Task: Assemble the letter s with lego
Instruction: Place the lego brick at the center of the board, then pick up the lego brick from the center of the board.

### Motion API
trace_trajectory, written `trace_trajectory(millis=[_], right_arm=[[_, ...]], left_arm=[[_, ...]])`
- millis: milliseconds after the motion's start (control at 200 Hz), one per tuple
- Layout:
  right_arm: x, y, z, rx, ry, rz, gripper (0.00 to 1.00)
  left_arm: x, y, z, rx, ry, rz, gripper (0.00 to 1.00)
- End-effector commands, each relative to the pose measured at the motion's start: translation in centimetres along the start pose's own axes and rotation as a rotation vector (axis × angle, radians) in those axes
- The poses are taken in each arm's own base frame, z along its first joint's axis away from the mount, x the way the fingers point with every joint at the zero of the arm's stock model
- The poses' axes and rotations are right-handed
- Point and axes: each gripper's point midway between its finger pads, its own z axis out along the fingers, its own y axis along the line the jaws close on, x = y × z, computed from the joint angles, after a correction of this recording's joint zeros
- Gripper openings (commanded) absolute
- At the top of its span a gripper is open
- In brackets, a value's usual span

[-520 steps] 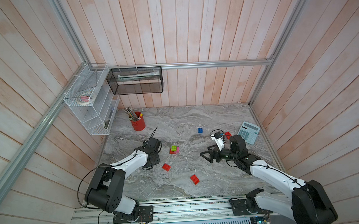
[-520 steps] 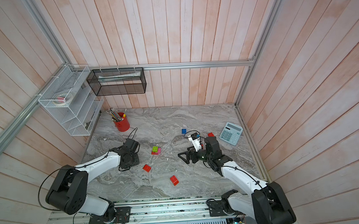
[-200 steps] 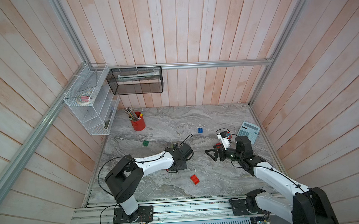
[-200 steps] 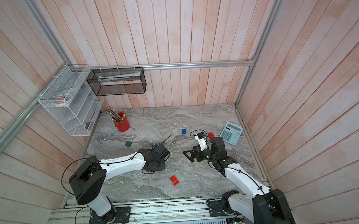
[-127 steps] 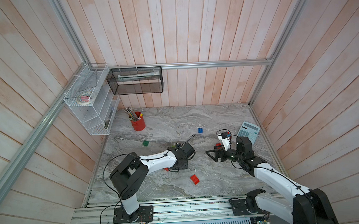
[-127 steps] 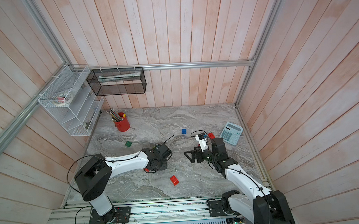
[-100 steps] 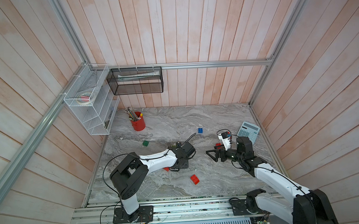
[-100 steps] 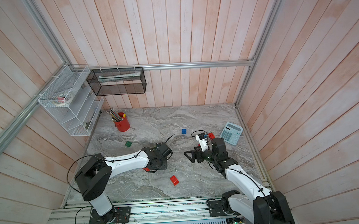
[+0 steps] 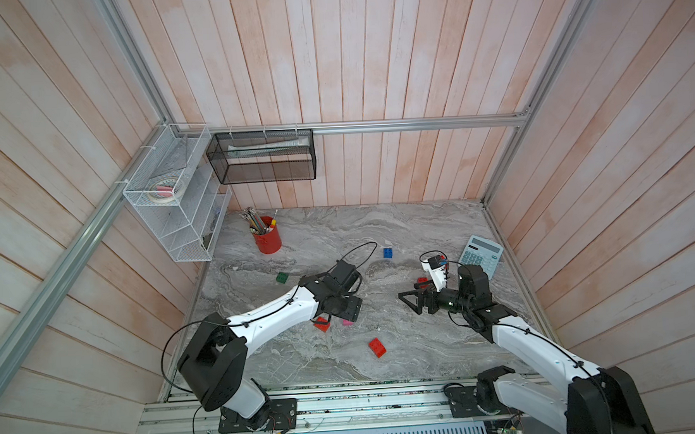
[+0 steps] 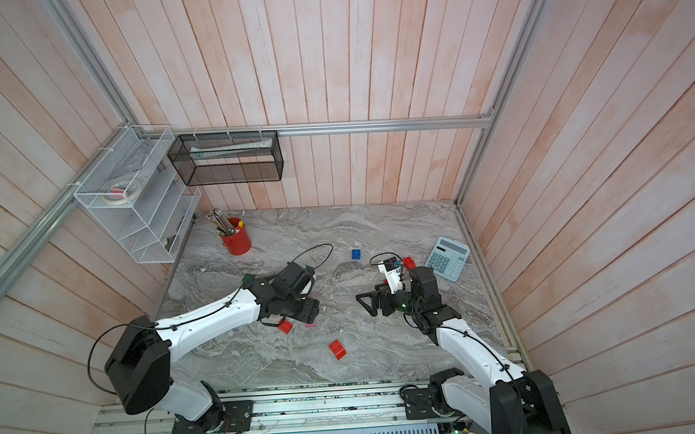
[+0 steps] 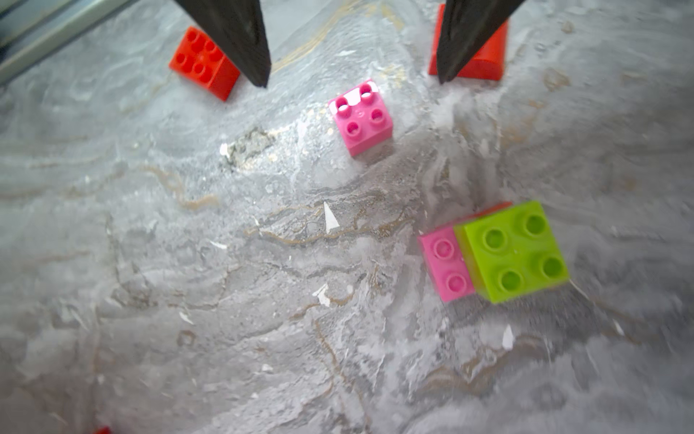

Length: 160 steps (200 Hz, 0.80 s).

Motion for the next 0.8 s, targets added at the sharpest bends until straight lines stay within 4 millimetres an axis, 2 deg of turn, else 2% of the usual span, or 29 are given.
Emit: trace_trajectory(millis=[0, 125, 240, 395, 590, 795], right_arm=[[0.6, 0.2, -0.2, -0.016, 0.004, -0.008, 0.98], [0.7, 0.2, -0.3, -0.012, 0.000, -0.015, 0.98], [0.8, 0.3, -0.5, -0.010, 0.003, -0.017, 0.98], [0.8, 0.3, -0.7, -0.006, -0.003, -0.020, 0.98], [1.0, 0.5, -0.8, -0.012, -0.004, -0.026, 0.98], [1.1, 0.4, -0.7, -0.015, 0.001, -0.026, 0.98]], left_arm=[[0.8, -0.6, -1.0, 0.122, 0.005, 0.335, 0.74], [2.0, 1.0, -0.7, 0.099, 0.039, 0.541, 0.76], [3.3, 2.4, -0.3, 0.102, 0.075, 0.672, 0.74], [3.5, 3.8, -0.5, 0.092, 0.049, 0.828, 0.73], [5.7, 5.1, 0.6, 0.103, 0.137, 0.947, 0.73], [6.7, 5.5, 1.4, 0.117, 0.166, 1.007, 0.72]])
